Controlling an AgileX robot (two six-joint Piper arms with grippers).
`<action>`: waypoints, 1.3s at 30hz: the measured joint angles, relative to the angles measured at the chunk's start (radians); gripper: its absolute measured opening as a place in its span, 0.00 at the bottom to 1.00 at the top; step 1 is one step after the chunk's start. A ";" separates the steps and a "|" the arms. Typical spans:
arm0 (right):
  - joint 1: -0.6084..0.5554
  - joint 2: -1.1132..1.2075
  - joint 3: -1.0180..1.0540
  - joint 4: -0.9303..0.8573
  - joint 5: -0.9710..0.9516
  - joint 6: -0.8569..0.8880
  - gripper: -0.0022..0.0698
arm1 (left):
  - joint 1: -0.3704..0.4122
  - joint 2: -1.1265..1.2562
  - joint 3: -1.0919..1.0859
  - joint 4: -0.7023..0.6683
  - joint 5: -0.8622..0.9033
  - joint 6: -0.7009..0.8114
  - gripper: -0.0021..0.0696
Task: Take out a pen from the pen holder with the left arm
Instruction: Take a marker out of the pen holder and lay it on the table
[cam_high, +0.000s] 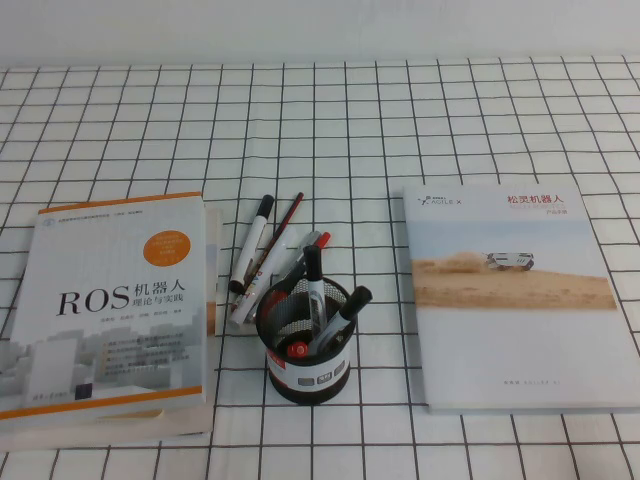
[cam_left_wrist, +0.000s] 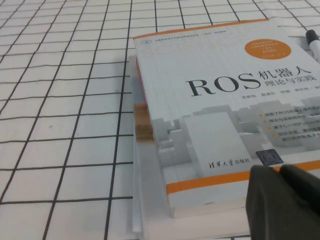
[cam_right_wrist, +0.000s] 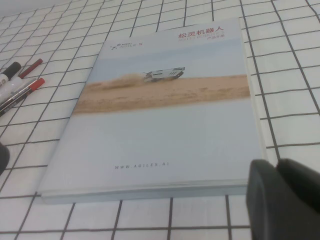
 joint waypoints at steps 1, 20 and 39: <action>0.000 0.000 0.000 0.000 0.000 0.000 0.01 | 0.000 0.000 0.000 0.000 0.000 0.000 0.03; 0.000 0.000 0.000 0.000 0.000 0.000 0.01 | 0.000 0.000 0.000 -0.097 -0.042 -0.070 0.03; 0.000 0.000 0.000 0.000 0.000 0.000 0.01 | 0.000 0.000 0.000 -0.434 -0.235 -0.179 0.03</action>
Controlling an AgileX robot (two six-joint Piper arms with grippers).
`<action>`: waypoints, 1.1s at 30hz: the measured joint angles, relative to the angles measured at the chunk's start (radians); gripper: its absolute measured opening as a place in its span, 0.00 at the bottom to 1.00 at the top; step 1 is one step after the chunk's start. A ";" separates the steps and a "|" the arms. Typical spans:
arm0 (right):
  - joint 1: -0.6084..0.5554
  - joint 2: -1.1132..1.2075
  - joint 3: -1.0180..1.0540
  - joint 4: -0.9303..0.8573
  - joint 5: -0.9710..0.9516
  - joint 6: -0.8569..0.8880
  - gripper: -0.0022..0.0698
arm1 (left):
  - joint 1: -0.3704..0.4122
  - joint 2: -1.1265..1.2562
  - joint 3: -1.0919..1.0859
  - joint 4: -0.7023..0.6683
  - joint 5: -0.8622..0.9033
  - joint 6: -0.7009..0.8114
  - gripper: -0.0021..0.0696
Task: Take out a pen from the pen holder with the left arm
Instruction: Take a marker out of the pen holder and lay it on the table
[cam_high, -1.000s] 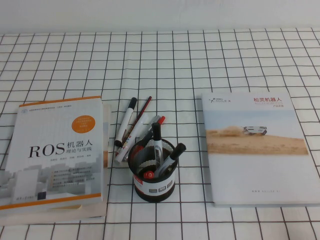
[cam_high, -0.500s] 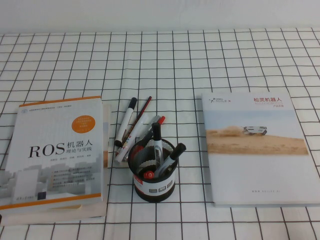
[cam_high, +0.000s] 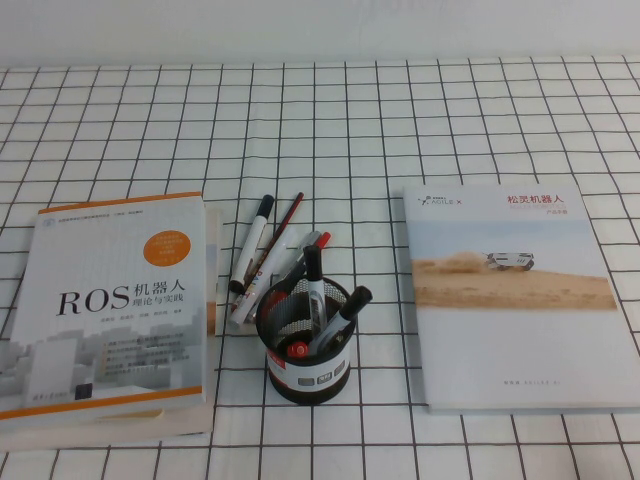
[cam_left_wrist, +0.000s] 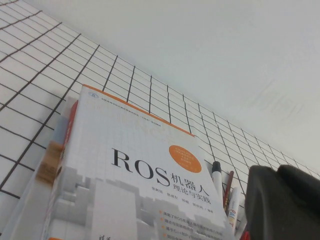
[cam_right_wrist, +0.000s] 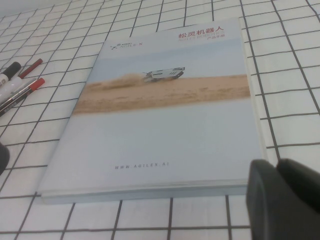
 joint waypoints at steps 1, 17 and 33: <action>0.000 0.000 0.000 0.000 0.000 0.000 0.01 | 0.000 0.000 0.000 -0.001 -0.001 0.000 0.03; 0.000 0.000 0.000 0.000 0.000 0.000 0.01 | 0.000 0.433 -0.327 -0.002 0.173 0.178 0.03; 0.000 0.000 0.000 0.000 0.000 0.000 0.01 | -0.077 0.937 -0.562 -0.865 0.230 1.263 0.03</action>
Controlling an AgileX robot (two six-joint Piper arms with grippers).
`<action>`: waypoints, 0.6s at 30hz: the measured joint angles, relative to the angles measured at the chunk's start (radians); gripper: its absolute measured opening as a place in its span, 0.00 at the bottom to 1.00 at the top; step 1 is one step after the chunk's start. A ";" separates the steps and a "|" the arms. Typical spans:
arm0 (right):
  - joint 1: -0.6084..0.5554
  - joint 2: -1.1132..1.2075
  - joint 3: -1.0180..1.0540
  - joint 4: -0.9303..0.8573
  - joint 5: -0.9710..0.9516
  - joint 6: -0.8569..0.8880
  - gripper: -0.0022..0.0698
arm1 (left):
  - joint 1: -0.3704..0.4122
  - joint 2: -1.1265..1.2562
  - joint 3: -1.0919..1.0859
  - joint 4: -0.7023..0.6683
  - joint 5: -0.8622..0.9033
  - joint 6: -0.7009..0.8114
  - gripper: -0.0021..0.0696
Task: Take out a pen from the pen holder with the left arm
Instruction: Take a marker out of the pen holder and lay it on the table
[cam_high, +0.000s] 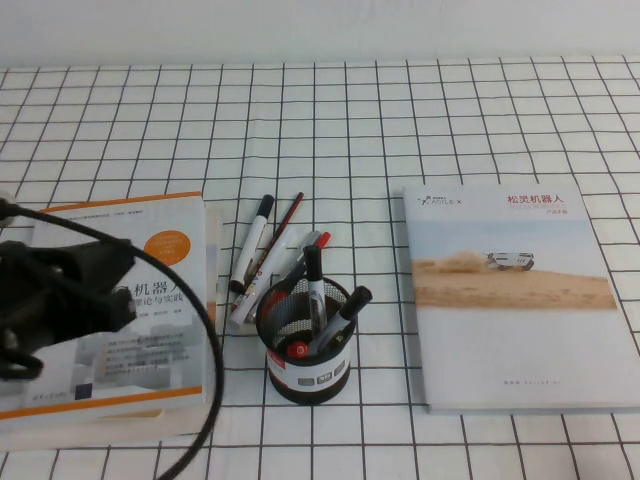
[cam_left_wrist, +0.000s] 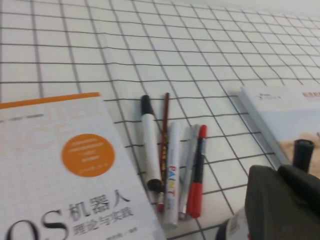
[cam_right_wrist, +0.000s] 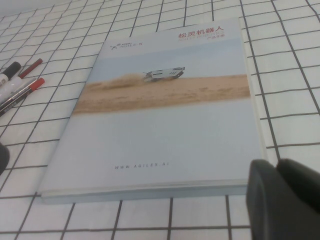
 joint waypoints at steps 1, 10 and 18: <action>0.000 0.000 0.000 0.000 0.000 0.000 0.01 | -0.032 0.025 0.000 -0.054 -0.010 0.058 0.03; 0.000 0.000 0.000 0.000 0.000 0.000 0.01 | -0.352 0.196 -0.031 -0.186 -0.109 0.240 0.03; 0.000 0.000 0.000 0.000 0.000 0.000 0.01 | -0.563 0.214 -0.031 -0.201 -0.175 0.322 0.03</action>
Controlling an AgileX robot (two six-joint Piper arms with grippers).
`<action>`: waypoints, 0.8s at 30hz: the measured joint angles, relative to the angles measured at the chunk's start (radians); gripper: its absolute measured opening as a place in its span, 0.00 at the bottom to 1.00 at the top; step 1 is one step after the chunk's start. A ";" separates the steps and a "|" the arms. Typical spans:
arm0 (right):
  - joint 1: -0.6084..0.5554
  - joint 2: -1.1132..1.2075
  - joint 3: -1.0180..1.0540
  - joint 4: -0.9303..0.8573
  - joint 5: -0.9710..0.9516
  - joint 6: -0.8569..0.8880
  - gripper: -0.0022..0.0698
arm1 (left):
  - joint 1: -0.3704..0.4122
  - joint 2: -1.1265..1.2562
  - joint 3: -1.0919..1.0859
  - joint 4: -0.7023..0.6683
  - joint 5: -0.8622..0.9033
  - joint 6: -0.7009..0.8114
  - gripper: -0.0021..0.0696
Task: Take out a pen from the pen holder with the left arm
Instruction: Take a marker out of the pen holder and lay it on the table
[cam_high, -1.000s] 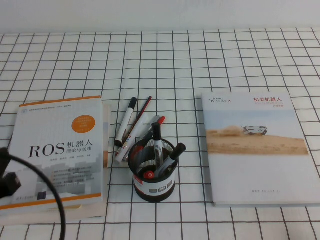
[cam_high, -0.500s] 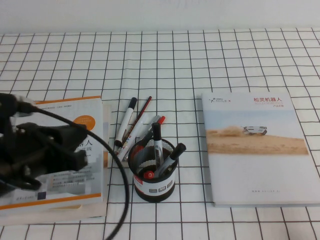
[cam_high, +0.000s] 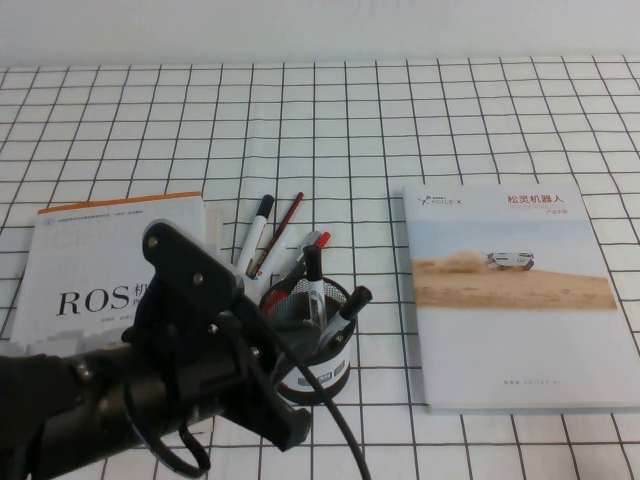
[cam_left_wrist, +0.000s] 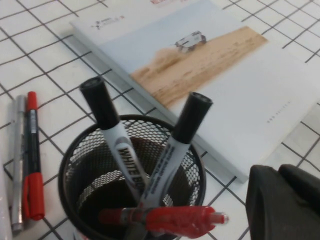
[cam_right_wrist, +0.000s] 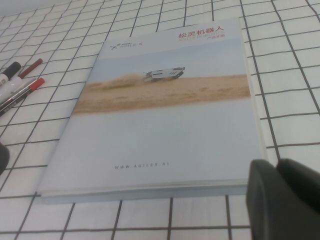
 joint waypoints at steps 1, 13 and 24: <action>0.000 0.000 0.000 0.000 0.000 0.000 0.01 | -0.013 0.000 0.000 0.000 -0.002 0.000 0.03; 0.000 0.000 0.000 0.000 0.000 0.000 0.01 | -0.112 -0.075 0.000 0.876 -0.131 -0.892 0.03; 0.000 0.000 0.000 0.000 0.000 0.000 0.01 | -0.128 -0.092 0.233 1.513 -0.531 -1.656 0.03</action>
